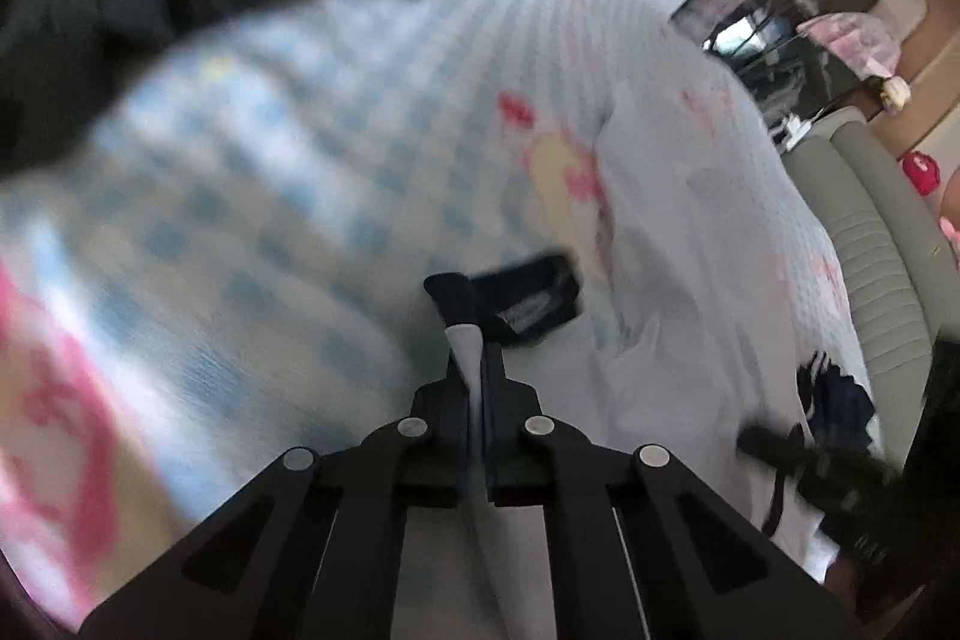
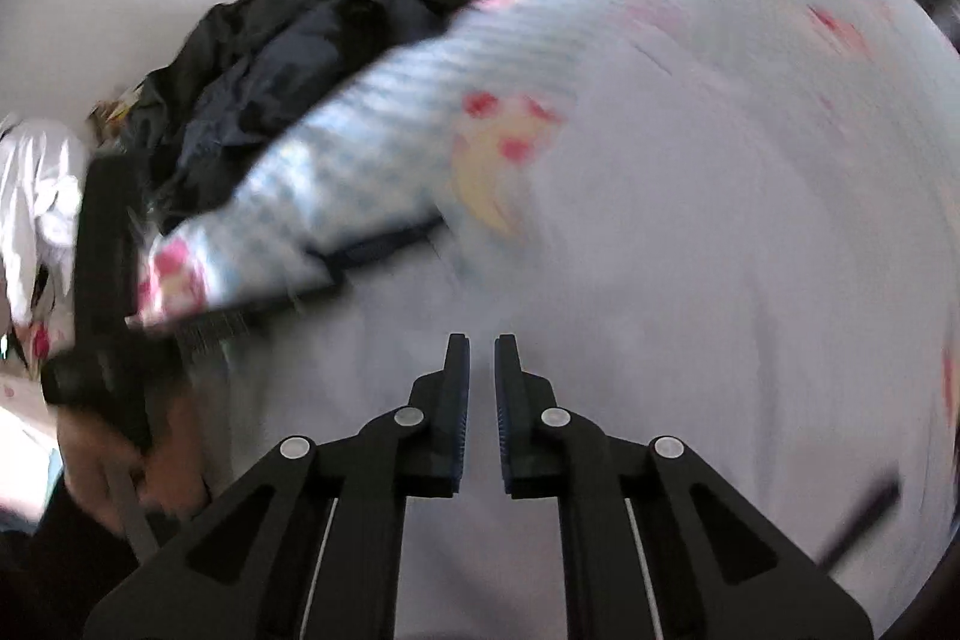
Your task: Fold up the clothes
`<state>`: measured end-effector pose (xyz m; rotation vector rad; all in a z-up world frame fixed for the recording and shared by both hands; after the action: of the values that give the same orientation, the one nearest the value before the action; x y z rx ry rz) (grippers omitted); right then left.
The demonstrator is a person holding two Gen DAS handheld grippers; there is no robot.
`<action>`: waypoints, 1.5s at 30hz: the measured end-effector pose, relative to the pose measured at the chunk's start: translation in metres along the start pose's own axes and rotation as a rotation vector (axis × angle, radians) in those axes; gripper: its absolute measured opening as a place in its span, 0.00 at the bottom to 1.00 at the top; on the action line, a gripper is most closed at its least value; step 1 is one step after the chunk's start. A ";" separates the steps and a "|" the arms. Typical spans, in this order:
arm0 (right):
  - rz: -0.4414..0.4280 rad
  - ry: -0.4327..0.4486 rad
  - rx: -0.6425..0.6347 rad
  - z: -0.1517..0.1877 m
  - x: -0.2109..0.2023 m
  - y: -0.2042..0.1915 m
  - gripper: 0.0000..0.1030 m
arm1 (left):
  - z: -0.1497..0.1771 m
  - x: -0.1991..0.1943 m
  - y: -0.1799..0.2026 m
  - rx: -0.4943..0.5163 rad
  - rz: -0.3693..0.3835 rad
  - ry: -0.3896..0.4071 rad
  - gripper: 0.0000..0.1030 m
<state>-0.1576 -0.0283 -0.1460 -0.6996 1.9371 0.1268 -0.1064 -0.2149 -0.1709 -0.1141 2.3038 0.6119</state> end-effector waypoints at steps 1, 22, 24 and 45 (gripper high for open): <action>0.014 -0.007 0.022 0.013 -0.004 0.007 0.07 | -0.003 -0.014 0.011 0.056 -0.009 0.069 0.03; -0.119 0.021 0.133 0.056 -0.021 0.005 0.33 | 0.057 -0.039 0.030 -0.024 0.092 -0.095 0.43; -0.094 -0.003 0.131 0.062 -0.008 0.000 0.33 | 0.069 -0.031 0.024 -0.032 0.069 -0.173 0.42; 0.289 0.133 0.482 0.154 -0.106 0.139 0.40 | 0.090 -0.029 0.015 -0.135 0.059 -0.234 0.25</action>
<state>-0.0753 0.1890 -0.1570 -0.1100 2.0786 -0.2099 -0.0314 -0.1634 -0.2006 -0.0360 2.0457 0.7692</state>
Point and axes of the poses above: each gripper's, at about its wrist camera, not at the fingertips, and x roughly the way its jaws point, y to its right, z to its underside, the point moved 4 cm from there along x, roughly the way its jaws point, and after that the axes turned 2 degrees about x, right-handed, at the moved point
